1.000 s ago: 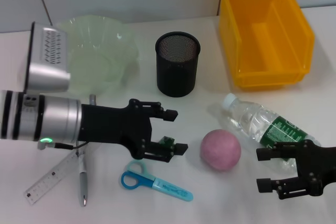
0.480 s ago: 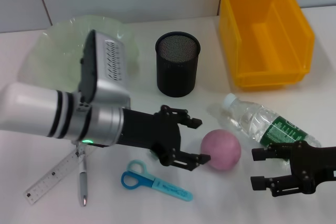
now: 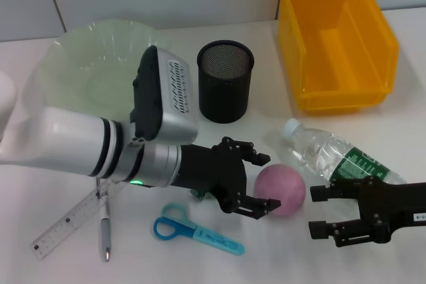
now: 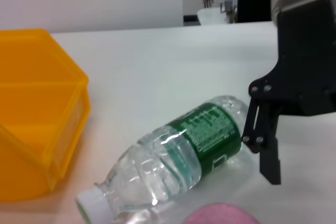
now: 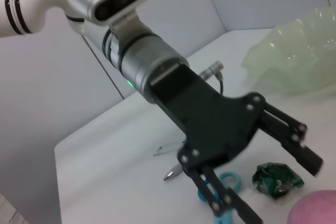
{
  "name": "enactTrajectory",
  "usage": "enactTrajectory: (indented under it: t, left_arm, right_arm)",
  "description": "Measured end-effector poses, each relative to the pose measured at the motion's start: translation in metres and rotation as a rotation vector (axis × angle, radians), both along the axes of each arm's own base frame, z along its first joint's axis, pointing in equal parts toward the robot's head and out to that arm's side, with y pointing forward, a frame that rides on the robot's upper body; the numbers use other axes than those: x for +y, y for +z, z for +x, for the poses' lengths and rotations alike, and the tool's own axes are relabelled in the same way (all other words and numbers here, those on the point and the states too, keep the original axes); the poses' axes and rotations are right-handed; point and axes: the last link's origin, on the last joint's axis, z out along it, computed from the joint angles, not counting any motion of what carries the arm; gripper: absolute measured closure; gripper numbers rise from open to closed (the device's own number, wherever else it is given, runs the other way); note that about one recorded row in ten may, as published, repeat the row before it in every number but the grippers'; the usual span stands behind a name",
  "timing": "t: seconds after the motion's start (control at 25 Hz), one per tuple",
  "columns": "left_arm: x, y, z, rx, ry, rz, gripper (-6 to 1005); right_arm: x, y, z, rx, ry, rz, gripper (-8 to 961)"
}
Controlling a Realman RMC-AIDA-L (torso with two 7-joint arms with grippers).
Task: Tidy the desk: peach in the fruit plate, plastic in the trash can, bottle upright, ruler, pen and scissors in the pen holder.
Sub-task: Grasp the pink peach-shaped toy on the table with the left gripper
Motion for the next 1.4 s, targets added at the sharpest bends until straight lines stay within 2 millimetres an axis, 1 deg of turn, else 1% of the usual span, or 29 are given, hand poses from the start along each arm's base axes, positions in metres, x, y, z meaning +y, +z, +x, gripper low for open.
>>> enactTrajectory:
  t: [0.52,1.32,1.4]
  left_arm:
    - [-0.004,-0.012,-0.002,0.057,0.01,0.007,258]
    - [-0.006,-0.015,-0.005,0.068,0.022,0.013,269]
    - [-0.007,-0.015,-0.005,0.067,0.025,0.009,395]
  right_arm:
    - [0.005,-0.002,-0.004,0.0,-0.004,-0.001,159]
    - [0.007,-0.004,-0.006,-0.004,0.007,-0.009,166]
    - [0.007,-0.004,-0.007,-0.003,0.006,-0.009,167]
